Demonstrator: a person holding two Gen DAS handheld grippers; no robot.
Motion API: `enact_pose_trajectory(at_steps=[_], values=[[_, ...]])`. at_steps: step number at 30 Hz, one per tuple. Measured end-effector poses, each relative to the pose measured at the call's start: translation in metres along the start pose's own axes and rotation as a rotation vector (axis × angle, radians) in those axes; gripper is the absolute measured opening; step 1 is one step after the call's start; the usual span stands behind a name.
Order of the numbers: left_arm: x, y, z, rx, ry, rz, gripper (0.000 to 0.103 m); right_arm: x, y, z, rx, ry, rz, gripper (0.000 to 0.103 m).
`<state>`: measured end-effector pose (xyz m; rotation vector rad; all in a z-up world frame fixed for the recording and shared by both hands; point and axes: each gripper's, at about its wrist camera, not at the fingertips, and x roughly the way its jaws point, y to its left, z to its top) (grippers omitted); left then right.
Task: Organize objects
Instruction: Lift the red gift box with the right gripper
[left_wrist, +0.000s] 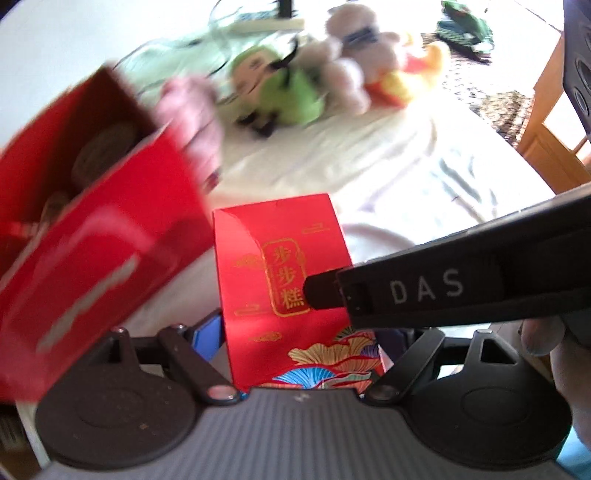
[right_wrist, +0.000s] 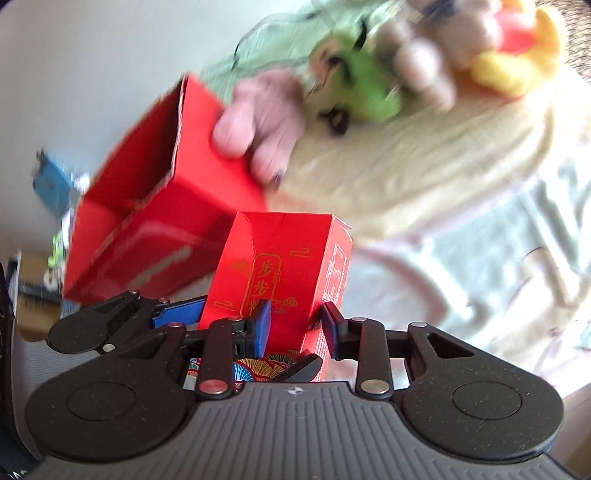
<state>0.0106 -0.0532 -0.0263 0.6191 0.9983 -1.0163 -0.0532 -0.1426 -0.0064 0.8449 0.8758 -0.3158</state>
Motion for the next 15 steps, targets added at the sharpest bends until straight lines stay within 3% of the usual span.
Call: enact_pose_trajectory(at_steps=[6,15], values=[[-0.011,-0.026,0.031,0.070,-0.115,0.006,0.084,-0.035,-0.004,0.015,-0.017,-0.169,0.004,0.034],[-0.054,-0.003,0.076,0.049,-0.331,0.113,0.082,-0.048,0.033,0.047,-0.120,-0.364,0.092,0.034]])
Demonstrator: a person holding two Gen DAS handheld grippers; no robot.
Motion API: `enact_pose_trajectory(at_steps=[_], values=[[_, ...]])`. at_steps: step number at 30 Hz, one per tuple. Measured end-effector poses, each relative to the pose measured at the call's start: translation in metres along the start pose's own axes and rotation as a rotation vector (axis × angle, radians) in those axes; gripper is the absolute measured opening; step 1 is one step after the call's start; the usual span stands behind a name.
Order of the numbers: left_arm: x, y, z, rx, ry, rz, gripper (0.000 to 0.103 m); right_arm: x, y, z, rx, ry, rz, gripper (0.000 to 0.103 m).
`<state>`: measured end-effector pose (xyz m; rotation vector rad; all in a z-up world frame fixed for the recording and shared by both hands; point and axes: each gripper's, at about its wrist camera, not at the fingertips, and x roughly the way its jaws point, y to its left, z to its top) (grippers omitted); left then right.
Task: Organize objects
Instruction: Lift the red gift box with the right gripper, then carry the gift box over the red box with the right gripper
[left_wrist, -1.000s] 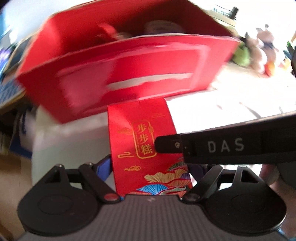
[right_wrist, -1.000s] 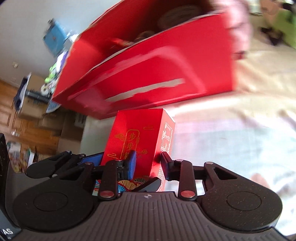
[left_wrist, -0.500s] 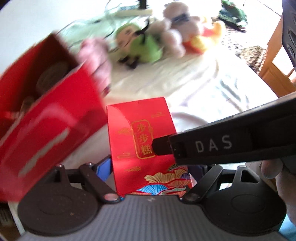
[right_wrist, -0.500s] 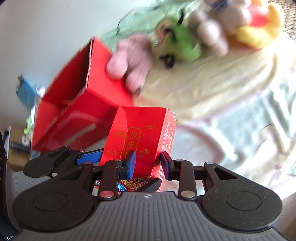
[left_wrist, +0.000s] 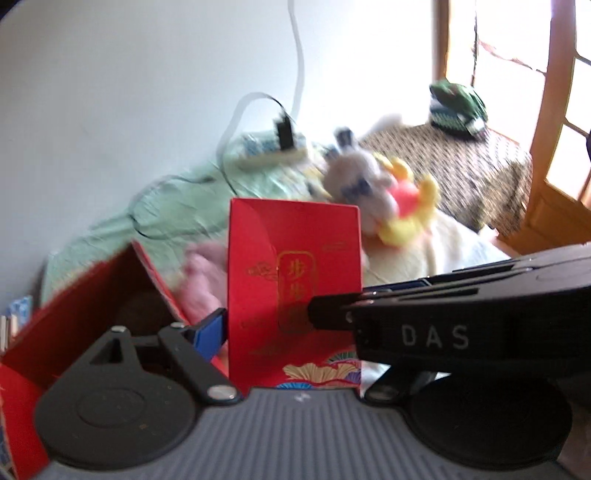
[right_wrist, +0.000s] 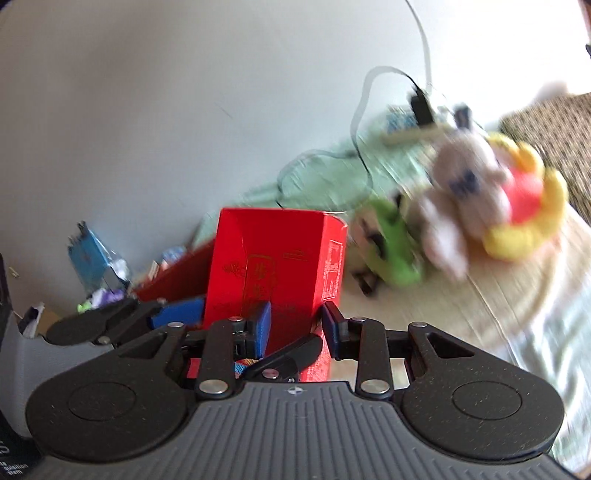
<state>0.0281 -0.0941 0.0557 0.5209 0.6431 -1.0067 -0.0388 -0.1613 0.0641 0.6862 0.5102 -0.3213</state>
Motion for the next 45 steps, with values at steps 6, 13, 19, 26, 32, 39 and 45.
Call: enact_pose_trajectory(at_steps=[6,13,19,26,32,39,45], values=[[-0.021,0.042,0.000,-0.104,-0.044,0.062,0.082,0.028,0.033,0.017,-0.060,-0.001,0.090,0.034],[-0.041,0.095,-0.013,-0.185,-0.063,0.172,0.082,0.067,0.077,0.013,-0.107,0.050,0.193,0.034],[-0.049,0.143,-0.031,-0.284,-0.045,0.232,0.082,0.101,0.113,0.005,-0.134,0.108,0.260,0.034],[-0.047,0.183,-0.054,-0.353,-0.001,0.299,0.082,0.140,0.144,-0.009,-0.156,0.205,0.302,0.034],[-0.029,0.214,-0.075,-0.429,0.062,0.316,0.082,0.174,0.159,-0.019,-0.205,0.279,0.298,0.034],[0.001,0.239,-0.087,-0.469,0.143,0.325,0.082,0.205,0.158,-0.022,-0.215,0.357,0.280,0.034],[0.018,0.250,-0.095,-0.501,0.200,0.331,0.082,0.223,0.157,-0.028,-0.181,0.429,0.284,0.034]])
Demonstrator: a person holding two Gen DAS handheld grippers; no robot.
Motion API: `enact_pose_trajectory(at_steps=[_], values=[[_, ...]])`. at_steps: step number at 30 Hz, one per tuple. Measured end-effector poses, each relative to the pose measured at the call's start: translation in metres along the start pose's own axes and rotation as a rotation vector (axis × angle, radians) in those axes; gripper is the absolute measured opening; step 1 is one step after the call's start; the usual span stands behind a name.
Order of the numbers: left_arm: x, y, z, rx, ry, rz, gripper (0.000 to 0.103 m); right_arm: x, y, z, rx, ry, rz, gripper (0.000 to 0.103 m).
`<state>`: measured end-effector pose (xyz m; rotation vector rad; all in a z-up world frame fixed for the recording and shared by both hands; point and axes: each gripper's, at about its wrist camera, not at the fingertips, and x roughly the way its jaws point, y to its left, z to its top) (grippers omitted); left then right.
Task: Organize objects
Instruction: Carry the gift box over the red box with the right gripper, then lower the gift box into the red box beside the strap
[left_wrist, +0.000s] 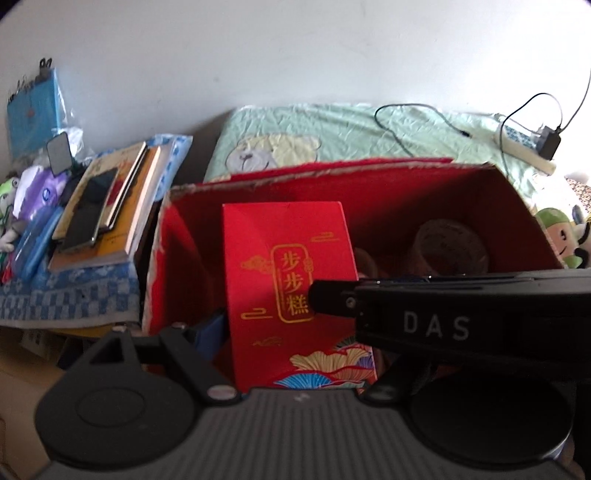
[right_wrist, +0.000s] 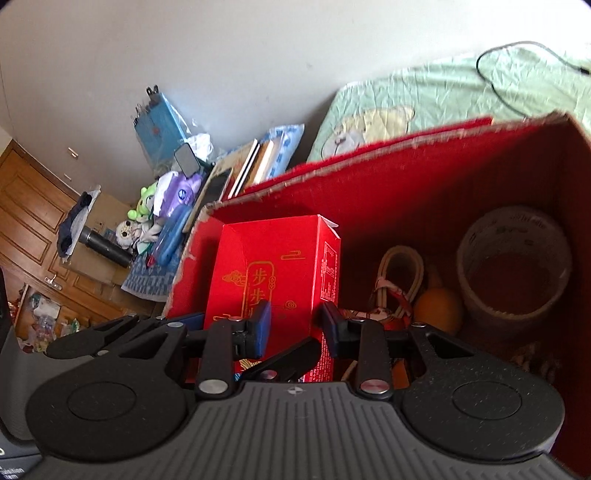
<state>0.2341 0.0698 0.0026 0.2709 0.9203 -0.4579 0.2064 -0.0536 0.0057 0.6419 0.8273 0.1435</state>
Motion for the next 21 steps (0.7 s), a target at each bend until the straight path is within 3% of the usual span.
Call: enact_pose_trajectory(at_steps=[7,21], values=[[0.016,0.004,0.001,-0.020,0.059,0.026,0.082,0.013,0.001,0.002,0.019,0.039,-0.004,0.033],[0.025,-0.003,0.001,0.008,0.082,0.093,0.083,0.018,-0.003,0.002,0.035,0.056,-0.017,0.033]])
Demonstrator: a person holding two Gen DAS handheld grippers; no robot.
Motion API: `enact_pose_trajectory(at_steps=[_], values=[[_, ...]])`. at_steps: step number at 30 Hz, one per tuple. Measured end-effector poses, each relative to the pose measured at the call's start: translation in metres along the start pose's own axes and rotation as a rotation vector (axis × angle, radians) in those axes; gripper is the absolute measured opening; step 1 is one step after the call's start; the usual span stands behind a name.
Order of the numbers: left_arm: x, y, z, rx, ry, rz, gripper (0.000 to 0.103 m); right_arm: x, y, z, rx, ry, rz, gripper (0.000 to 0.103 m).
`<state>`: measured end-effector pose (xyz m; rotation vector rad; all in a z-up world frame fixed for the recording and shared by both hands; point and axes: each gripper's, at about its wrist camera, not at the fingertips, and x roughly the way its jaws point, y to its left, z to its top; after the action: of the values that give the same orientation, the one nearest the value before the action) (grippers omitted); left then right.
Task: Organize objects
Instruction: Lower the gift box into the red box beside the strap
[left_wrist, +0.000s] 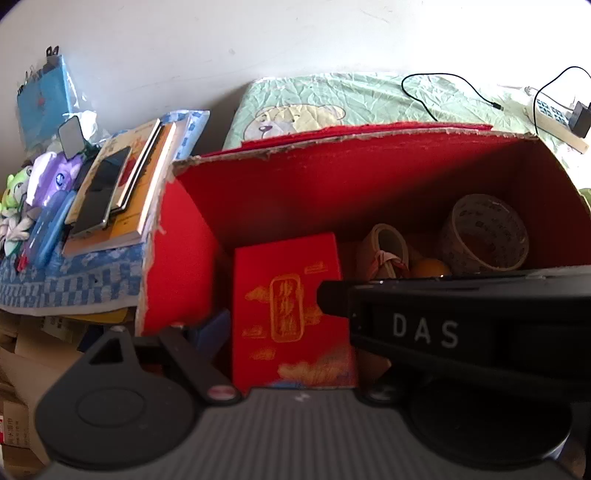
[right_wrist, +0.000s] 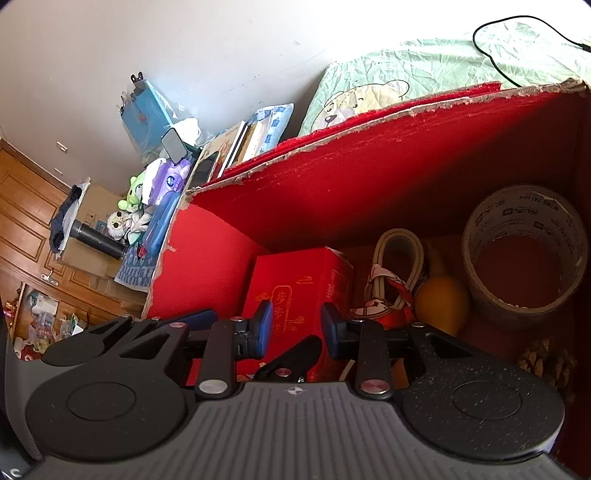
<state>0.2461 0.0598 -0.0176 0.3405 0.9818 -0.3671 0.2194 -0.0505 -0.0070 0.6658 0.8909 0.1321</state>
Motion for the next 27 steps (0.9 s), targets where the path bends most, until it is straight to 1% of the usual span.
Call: enact_pose_trajectory(at_steps=[4,27], values=[[0.0013,-0.0035,-0.0011,0.013,0.004,0.008,0.087,0.0007,-0.0006,0.0007,-0.002,-0.004,0.002,0.034],[0.0014,-0.0041,-0.0023,0.017,-0.008,0.018,0.090,-0.0008,0.0023,0.0011,-0.012,-0.017,0.010,0.033]])
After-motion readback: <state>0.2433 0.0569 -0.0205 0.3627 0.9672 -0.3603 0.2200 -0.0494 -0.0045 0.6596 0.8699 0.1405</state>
